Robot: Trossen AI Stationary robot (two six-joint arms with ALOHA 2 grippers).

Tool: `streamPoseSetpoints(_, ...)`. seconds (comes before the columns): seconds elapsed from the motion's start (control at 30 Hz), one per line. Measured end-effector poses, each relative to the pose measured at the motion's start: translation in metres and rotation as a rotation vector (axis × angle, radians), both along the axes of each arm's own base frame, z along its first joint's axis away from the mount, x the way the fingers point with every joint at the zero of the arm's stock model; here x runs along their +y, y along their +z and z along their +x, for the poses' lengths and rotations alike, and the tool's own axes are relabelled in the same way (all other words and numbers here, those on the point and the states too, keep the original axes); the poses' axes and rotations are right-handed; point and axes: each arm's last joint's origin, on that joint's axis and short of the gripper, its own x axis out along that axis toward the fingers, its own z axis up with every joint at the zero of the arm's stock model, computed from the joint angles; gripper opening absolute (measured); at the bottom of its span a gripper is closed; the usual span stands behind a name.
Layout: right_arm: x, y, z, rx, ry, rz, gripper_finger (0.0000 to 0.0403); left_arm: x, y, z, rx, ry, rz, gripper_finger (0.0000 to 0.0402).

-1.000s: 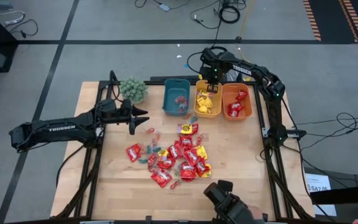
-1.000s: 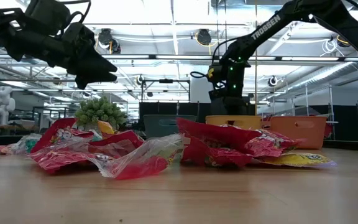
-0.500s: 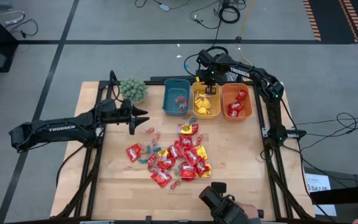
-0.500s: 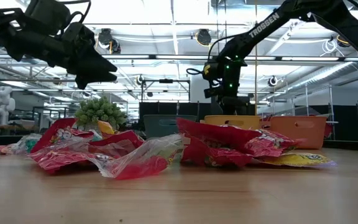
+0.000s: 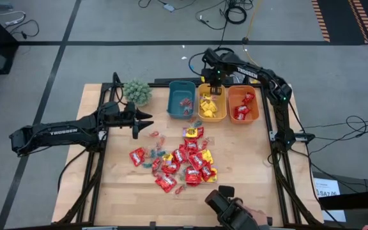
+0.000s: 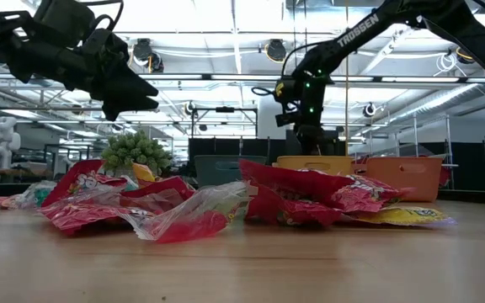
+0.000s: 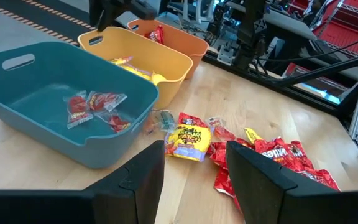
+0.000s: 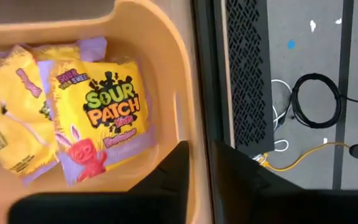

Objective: Sort candy
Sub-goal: Put the yellow candy into the yellow bin, then put the orange gummy into the blue bin

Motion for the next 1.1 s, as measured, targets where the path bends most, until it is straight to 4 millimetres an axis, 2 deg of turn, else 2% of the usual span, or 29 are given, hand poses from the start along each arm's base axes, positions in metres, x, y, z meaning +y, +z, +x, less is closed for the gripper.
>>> streamPoseSetpoints(0.13,0.000,0.020,0.000,-0.001,-0.008,0.003,0.0107,0.000,0.000,0.000,0.000,0.000,0.000,0.0181)
streamPoseSetpoints(0.23,0.002,0.042,-0.002,0.003,-0.073,0.032,0.0128,0.000,0.000,0.000,0.000,-0.001,0.002,0.0181)
streamPoseSetpoints(0.4,0.016,0.080,-0.017,0.035,-0.350,0.160,0.0138,0.000,0.000,0.000,0.000,-0.001,0.003,0.0181)
streamPoseSetpoints(0.53,0.037,0.104,-0.029,-0.003,-0.533,0.253,0.0130,0.000,0.000,0.000,0.001,-0.002,0.007,0.0181)
streamPoseSetpoints(0.7,0.099,0.138,-0.044,-0.159,-0.604,0.201,0.0119,0.000,0.000,0.000,0.002,-0.003,0.008,0.0181)
streamPoseSetpoints(0.83,0.164,0.145,-0.064,-0.338,-0.706,0.160,0.0114,0.000,0.000,0.000,0.003,-0.002,0.006,0.0181)
streamPoseSetpoints(0.97,0.234,0.134,-0.082,-0.559,-0.746,0.156,0.0114,0.000,0.000,0.000,0.002,-0.002,0.007,0.0181)
streamPoseSetpoints(1.1,0.295,0.108,-0.089,-0.837,-0.738,0.155,0.0108,0.000,0.000,0.000,0.002,-0.002,0.008,0.0181)
